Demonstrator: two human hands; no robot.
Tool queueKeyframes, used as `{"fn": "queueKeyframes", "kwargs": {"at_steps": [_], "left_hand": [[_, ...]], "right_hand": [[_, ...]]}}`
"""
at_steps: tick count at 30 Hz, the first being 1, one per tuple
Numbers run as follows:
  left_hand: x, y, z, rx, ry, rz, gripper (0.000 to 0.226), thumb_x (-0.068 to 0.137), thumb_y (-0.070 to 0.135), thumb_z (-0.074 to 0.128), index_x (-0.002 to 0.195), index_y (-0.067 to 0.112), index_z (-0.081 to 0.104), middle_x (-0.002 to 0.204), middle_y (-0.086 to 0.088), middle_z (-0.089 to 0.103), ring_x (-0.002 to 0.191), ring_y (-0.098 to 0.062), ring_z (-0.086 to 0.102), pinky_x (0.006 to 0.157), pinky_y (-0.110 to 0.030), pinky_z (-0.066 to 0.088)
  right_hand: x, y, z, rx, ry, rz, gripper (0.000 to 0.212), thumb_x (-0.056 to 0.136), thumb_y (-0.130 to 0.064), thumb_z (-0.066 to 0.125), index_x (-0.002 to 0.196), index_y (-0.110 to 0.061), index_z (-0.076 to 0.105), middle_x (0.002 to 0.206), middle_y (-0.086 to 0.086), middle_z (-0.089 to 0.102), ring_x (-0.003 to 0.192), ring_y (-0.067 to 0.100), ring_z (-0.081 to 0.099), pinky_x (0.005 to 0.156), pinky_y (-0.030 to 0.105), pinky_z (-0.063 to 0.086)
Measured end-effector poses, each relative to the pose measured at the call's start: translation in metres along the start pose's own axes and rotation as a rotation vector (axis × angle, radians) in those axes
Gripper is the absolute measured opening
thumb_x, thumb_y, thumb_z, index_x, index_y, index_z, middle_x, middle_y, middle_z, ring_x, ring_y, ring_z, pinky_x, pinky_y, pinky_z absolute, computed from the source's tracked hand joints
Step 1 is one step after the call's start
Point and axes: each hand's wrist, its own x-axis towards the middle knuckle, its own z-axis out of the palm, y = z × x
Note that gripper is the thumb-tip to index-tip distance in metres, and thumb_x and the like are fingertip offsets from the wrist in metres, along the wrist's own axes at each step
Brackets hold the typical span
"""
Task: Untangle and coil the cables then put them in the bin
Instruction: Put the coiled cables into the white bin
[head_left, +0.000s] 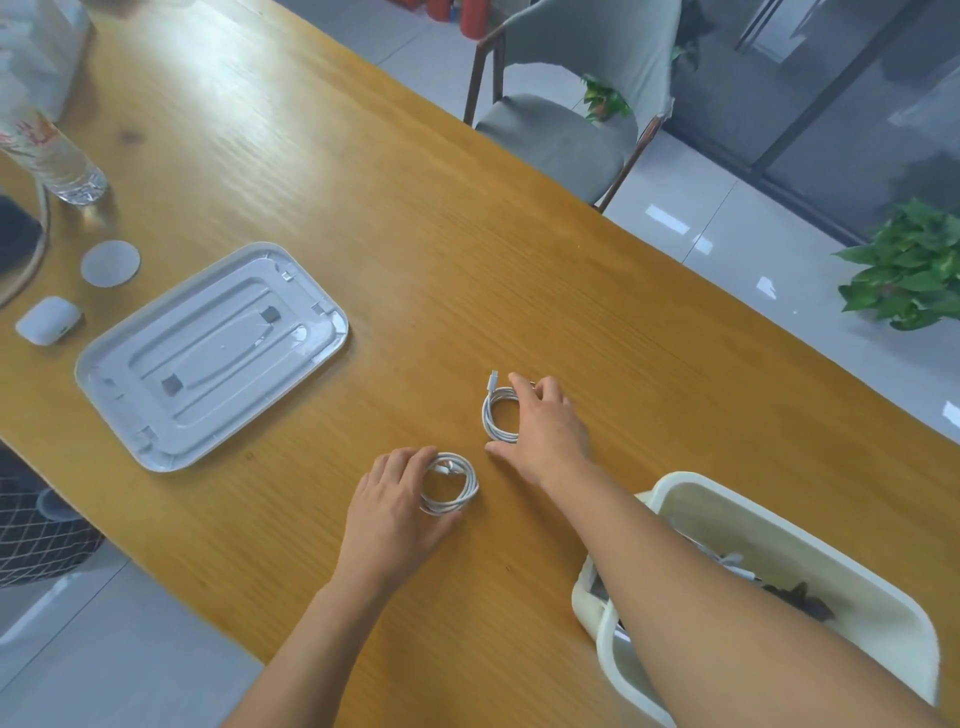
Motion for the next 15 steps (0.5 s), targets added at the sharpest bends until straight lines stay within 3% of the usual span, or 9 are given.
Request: {"fn": "queueKeyframes", "kwargs": {"at_steps": [5,15], "left_hand": [[-0.002,-0.005,-0.018,-0.033,0.076,-0.068,0.075,0.074,0.044,0.088,0.137,0.017,0.057,0.122,0.002,0.061,0.111,-0.022,0.058,0.092,-0.039,0.051],[0.005,0.021,-0.050,-0.067,0.165,-0.045,0.073,0.075,0.042,0.088,0.137,0.020,0.055,0.123,0.005,0.060,0.112,-0.018,0.057,0.094,-0.035,0.048]], "right_hand": [[0.001,-0.002,-0.001,-0.005,0.015,0.000,0.083,0.083,-0.050,0.081,0.150,-0.031,0.037,0.144,0.003,0.039,0.132,0.025,0.045,0.101,0.037,0.048],[-0.042,-0.001,-0.028,0.001,0.139,-0.126,0.072,0.088,-0.049,0.073,0.148,-0.033,0.037,0.137,0.000,0.042,0.123,0.022,0.048,0.090,0.036,0.051]]}}
